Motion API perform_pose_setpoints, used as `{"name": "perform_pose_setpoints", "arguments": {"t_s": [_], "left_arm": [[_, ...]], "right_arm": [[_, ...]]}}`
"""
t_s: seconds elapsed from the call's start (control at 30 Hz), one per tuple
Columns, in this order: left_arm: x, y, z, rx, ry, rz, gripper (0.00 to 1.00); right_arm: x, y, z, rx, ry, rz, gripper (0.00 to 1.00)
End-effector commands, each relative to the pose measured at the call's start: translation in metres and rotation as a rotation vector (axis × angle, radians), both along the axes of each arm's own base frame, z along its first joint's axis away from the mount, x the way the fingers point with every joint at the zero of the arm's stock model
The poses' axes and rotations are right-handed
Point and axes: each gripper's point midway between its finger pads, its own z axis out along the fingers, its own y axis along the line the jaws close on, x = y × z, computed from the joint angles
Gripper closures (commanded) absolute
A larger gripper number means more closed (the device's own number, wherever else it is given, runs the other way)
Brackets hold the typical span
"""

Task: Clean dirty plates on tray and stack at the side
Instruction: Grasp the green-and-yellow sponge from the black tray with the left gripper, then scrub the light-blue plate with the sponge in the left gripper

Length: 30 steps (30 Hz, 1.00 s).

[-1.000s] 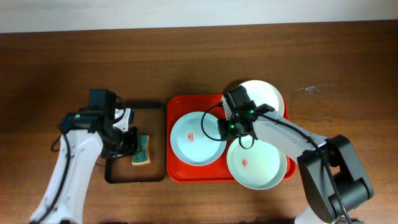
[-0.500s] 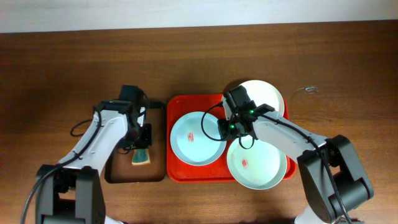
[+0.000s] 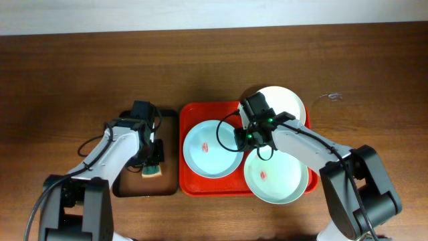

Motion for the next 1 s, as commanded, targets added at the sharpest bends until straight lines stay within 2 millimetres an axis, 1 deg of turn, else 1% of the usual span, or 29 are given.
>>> {"name": "perform_pose_setpoints", "arguments": {"t_s": [0.0,0.1,0.27,0.3,0.33,0.37,0.43,0.47,0.5,0.53,0.6,0.63,0.67,0.7,0.73,0.77,0.83,0.87,0.9,0.97], "left_arm": [[-0.004,0.000,-0.005,0.001,0.015,0.016,0.79],[-0.005,0.000,-0.006,0.002,0.017,0.015,0.80],[-0.013,0.001,-0.018,0.002,0.020,0.015,0.77],[-0.012,0.000,-0.018,-0.003,0.018,0.015,0.89],[-0.012,-0.002,-0.018,-0.018,0.018,0.014,0.97],[-0.011,-0.006,-0.017,-0.038,0.017,0.013,1.00],[-0.001,-0.014,-0.005,-0.074,0.007,-0.033,1.00],[0.006,-0.015,0.008,-0.077,-0.004,-0.034,1.00],[0.021,-0.017,0.032,-0.084,-0.055,-0.036,1.00],[0.036,-0.020,0.056,-0.093,-0.122,-0.039,1.00],[0.054,-0.023,0.095,-0.105,-0.216,-0.063,1.00],[0.055,-0.024,0.104,-0.108,-0.226,-0.096,1.00],[0.053,-0.024,0.109,-0.106,-0.214,-0.104,1.00],[0.051,-0.026,0.108,-0.118,-0.204,-0.106,1.00],[0.050,-0.029,0.108,-0.133,-0.201,-0.109,1.00],[0.046,-0.040,0.109,-0.198,-0.186,-0.120,1.00],[0.040,-0.064,0.111,-0.316,-0.166,-0.147,1.00],[0.039,-0.072,0.111,-0.322,-0.168,-0.172,1.00],[0.038,-0.083,0.109,-0.328,-0.167,-0.181,1.00],[0.038,-0.100,0.105,-0.339,-0.161,-0.183,1.00]], "right_arm": [[-0.003,0.000,-0.005,-0.009,0.017,-0.001,0.91],[-0.003,0.000,-0.005,-0.010,0.017,-0.001,0.90],[-0.003,0.000,-0.005,-0.009,0.017,-0.001,0.90],[-0.003,0.000,-0.005,-0.010,0.017,-0.001,0.89],[-0.003,0.000,-0.005,-0.010,0.018,-0.001,0.89],[-0.003,0.001,-0.004,-0.008,0.018,-0.002,0.89],[-0.006,0.005,-0.003,0.027,0.045,-0.041,0.83],[-0.008,0.008,-0.003,0.047,0.055,-0.034,0.83],[-0.008,0.009,-0.002,0.057,0.067,-0.065,0.96],[-0.008,0.009,-0.002,0.063,0.076,-0.093,0.96],[-0.006,0.010,-0.002,0.066,0.069,-0.093,0.96],[-0.005,0.010,-0.001,0.070,0.067,-0.106,0.94],[-0.003,0.011,-0.001,0.072,0.059,-0.106,0.75],[0.000,0.009,-0.001,0.063,0.047,-0.111,0.73],[0.001,0.007,-0.001,0.052,0.039,-0.116,0.85],[0.002,0.006,-0.001,0.048,0.036,-0.119,0.96],[0.001,0.006,-0.001,0.049,0.042,-0.126,0.96],[0.001,0.005,0.000,0.048,0.043,-0.136,0.96],[0.001,0.000,0.001,0.033,0.049,-0.183,0.96],[0.000,0.000,0.007,0.035,0.042,-0.185,0.96]]}}
